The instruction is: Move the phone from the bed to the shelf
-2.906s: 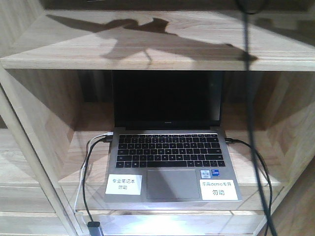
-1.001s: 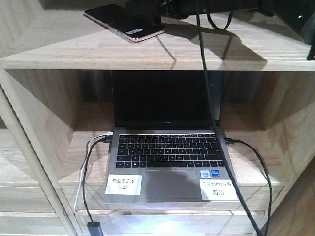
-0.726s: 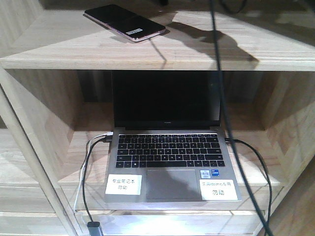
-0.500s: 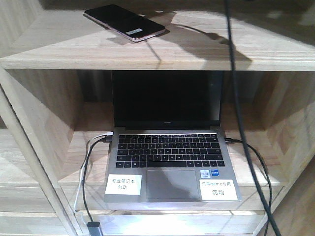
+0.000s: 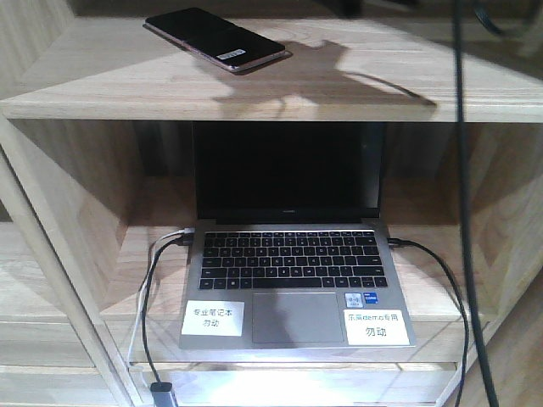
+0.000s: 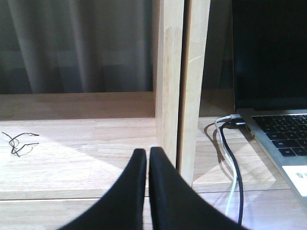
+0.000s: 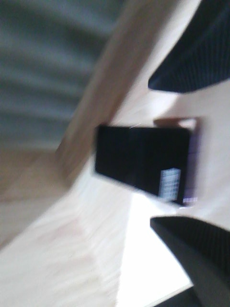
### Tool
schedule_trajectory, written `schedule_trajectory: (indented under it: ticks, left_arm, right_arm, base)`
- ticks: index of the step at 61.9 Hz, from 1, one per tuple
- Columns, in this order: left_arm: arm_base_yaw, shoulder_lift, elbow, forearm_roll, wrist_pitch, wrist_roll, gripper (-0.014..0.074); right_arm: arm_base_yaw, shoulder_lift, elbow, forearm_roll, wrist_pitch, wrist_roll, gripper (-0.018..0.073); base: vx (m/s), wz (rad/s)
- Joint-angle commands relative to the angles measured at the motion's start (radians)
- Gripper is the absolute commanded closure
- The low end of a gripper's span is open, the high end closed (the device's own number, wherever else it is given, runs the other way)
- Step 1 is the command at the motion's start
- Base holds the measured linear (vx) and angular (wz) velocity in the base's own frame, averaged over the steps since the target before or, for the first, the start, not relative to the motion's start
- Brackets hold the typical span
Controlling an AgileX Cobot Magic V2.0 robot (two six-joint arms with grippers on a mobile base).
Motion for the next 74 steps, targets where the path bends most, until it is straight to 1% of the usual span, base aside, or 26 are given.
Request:
schedule_trajectory:
  ticks: [1, 10, 18, 25, 38, 57, 74]
  left_arm:
    - [-0.004, -0.006, 0.002, -0.010, -0.074, -0.004, 0.0596]
    - [-0.004, -0.006, 0.002, -0.010, -0.074, -0.004, 0.0596]
    - [-0.004, -0.006, 0.002, -0.010, -0.074, -0.004, 0.0596]
    - [-0.004, -0.006, 0.002, -0.010, -0.074, -0.004, 0.0596]
    - [-0.004, -0.006, 0.002, -0.010, -0.074, -0.004, 0.0596]
    - [-0.004, -0.006, 0.002, -0.010, -0.074, -0.004, 0.0596]
    - [-0.004, -0.006, 0.002, -0.010, -0.074, -0.004, 0.0596]
  right_arm:
    - [-0.006, -0.111, 0.081, 0.027, -0.127, -0.023, 0.0114]
    - [-0.006, -0.233, 0.240, 0.027, -0.202, -0.023, 0.0173]
    - [-0.006, -0.340, 0.364, 0.027, -0.268, -0.023, 0.0256]
    - [-0.006, -0.437, 0.463, 0.027, -0.318, -0.023, 0.0366]
    - [-0.006, -0.611, 0.634, 0.027, -0.362, -0.023, 0.0575]
    - [-0.006, -0.919, 0.874, 0.027, -0.363, -0.023, 0.0568]
    - [-0.006, -1.196, 1.047, 0.031, -0.362, -0.011, 0.0568]
  base:
    - [0.00, 0.00]
    - [0.00, 0.00]
    - [0.00, 0.00]
    - [0.00, 0.00]
    - [0.00, 0.00]
    - [0.00, 0.00]
    - [0.00, 0.00]
